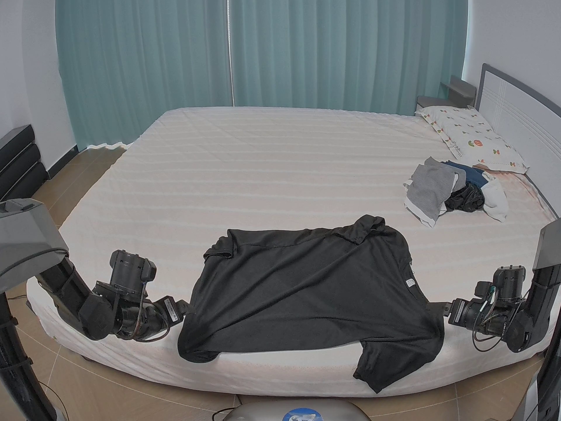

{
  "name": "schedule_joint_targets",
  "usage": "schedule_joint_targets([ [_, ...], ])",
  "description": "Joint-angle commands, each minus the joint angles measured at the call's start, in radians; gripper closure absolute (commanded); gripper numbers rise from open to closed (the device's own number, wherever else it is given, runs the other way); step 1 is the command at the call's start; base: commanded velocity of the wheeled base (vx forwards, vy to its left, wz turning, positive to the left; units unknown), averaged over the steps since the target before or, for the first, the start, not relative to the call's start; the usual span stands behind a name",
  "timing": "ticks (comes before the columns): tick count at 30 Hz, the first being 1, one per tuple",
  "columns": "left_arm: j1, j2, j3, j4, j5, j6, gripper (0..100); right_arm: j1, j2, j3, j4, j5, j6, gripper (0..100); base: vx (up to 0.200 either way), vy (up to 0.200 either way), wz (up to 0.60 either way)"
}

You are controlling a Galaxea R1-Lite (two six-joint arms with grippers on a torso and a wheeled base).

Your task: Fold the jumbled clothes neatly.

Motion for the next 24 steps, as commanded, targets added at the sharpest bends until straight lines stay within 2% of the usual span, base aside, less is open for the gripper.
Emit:
schedule_joint_targets([
  [1, 0.008, -0.028, -0.005, -0.046, -0.005, -0.029, 0, 0.037, -0.025, -0.002, -0.002, 0.0, 0.011, 0, 0.0, 0.0, 0.0],
  [6, 0.022, -0.022, -0.009, -0.065, -0.01, -0.06, 0, 0.037, -0.022, -0.004, -0.003, 0.003, 0.012, 0, 0.0, 0.0, 0.0],
  [12, 0.025, -0.017, -0.016, -0.063, -0.011, -0.058, 0, 0.037, -0.024, -0.008, -0.003, 0.003, 0.027, 0, 0.0, 0.2, 0.0],
  [16, 0.03, 0.004, -0.025, -0.066, -0.011, -0.06, 0, 0.036, -0.027, -0.013, -0.003, 0.001, 0.046, 0, 0.0, 0.0, 0.0],
  [21, 0.03, 0.007, -0.042, -0.066, -0.062, -0.108, 0, 0.036, -0.024, -0.013, -0.005, 0.001, 0.046, 0, 0.0, 0.0, 0.0],
  [24, 0.03, 0.007, -0.052, -0.066, -0.097, -0.129, 0, 0.037, -0.024, -0.013, -0.005, 0.0, 0.046, 0, 0.2, 0.0, 0.0],
])
